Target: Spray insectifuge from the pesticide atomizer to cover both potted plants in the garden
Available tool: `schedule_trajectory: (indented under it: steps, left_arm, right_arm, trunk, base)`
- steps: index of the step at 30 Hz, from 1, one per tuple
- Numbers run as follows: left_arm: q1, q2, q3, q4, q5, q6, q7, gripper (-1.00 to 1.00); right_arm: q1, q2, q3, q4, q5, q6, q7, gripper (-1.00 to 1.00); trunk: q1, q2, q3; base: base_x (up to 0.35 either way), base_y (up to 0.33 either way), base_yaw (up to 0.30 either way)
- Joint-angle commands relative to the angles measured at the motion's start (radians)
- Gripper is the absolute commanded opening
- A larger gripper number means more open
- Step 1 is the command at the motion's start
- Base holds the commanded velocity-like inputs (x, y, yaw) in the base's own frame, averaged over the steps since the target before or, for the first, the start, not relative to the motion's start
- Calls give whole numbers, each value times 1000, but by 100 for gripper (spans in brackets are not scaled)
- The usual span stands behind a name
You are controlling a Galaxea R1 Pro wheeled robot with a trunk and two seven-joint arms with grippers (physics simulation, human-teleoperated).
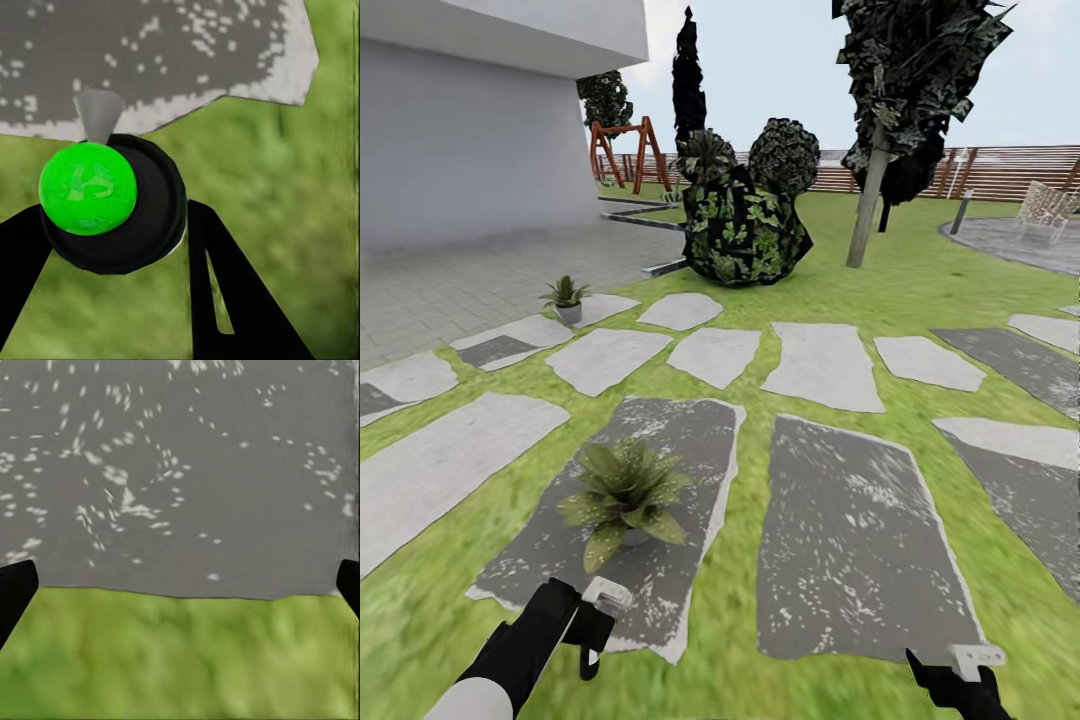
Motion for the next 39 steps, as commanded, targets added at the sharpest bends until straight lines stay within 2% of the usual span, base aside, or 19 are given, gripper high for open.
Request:
schedule_trajectory:
  steps: [1,18,26,29,30,31,32,33,34,35,36,37,38,39]
  left_arm:
    - [0,1,-1,-3,-11,3,-8,-100]
    - [0,1,-2,-2,-10,3,-8,-100]
    - [-3,1,3,-17,-3,13,-20,-100]
    - [-15,4,-3,-37,-3,100,-74,-100]
    - [-17,9,-7,-73,-4,175,-137,-100]
    - [-18,13,-10,-111,-6,219,-189,-100]
    - [-18,20,-11,-159,-10,250,-243,-100]
    - [-19,44,-12,-240,-16,280,-326,-100]
    - [-29,81,-13,-304,-22,299,-398,-100]
    - [-43,107,-13,-330,-23,307,-441,-100]
    - [-74,146,-13,-347,-24,315,-498,-100]
    - [-97,168,-14,-343,-25,317,-531,-100]
    - [-135,200,-13,-311,-25,320,-566,-100]
    - [-164,218,-13,-277,-26,321,-580,-100]
  right_arm:
    - [-1,2,0,1,-11,-2,10,100]
    - [-1,3,1,1,-11,-2,10,100]
    - [-1,4,1,2,-10,-2,10,100]
    - [-1,5,1,2,-9,-2,10,100]
    - [-1,5,1,2,-9,-2,10,100]
    - [-1,5,1,2,-9,-2,10,100]
    - [-1,5,1,2,-9,-2,10,100]
    - [-1,6,1,2,-9,-1,10,100]
    - [-1,6,1,2,-9,-1,10,100]
    - [-1,6,1,3,-9,-1,10,100]
    - [-1,6,1,3,-9,0,10,100]
    - [-1,6,1,4,-9,0,10,100]
    - [-1,6,1,4,-9,0,10,100]
    - [-1,6,1,4,-9,0,10,100]
  trunk:
    - [0,0,-1]
    - [0,0,-1]
    - [0,0,-1]
    - [0,0,-1]
    - [0,0,-1]
    - [0,0,-1]
    - [0,0,-1]
    - [0,0,-1]
    - [0,0,-1]
    - [0,0,-1]
    - [0,0,-1]
    - [0,0,-1]
    - [0,0,-1]
    - [0,0,-1]
  base:
    - [0,-278,0]
    - [0,-278,0]
    - [0,-49,0]
    - [0,-1,0]
    - [0,0,0]
    - [0,0,0]
    - [0,0,0]
    - [0,0,0]
    - [0,0,0]
    - [0,0,0]
    - [0,0,0]
    - [0,0,0]
    - [0,0,0]
    - [0,0,0]
